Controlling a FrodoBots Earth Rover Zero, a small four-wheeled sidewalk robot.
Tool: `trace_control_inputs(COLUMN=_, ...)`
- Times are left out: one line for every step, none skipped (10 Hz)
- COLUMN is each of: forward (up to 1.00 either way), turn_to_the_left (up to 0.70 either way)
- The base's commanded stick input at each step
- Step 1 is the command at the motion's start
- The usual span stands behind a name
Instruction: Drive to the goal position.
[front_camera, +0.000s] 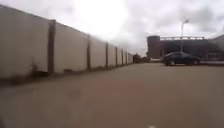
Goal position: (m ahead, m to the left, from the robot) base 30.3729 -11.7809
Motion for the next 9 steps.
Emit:
trace_control_inputs(forward=0.85, turn_to_the_left=-0.05)
trace_control_inputs(forward=0.85, turn_to_the_left=0.01)
trace_control_inputs(forward=0.85, turn_to_the_left=0.01)
trace_control_inputs(forward=0.85, turn_to_the_left=0.01)
trace_control_inputs(forward=0.85, turn_to_the_left=0.01)
trace_control_inputs(forward=0.85, turn_to_the_left=0.01)
trace_control_inputs(forward=0.85, turn_to_the_left=0.01)
trace_control_inputs(forward=0.85, turn_to_the_left=0.01)
trace_control_inputs(forward=0.85, turn_to_the_left=0.02)
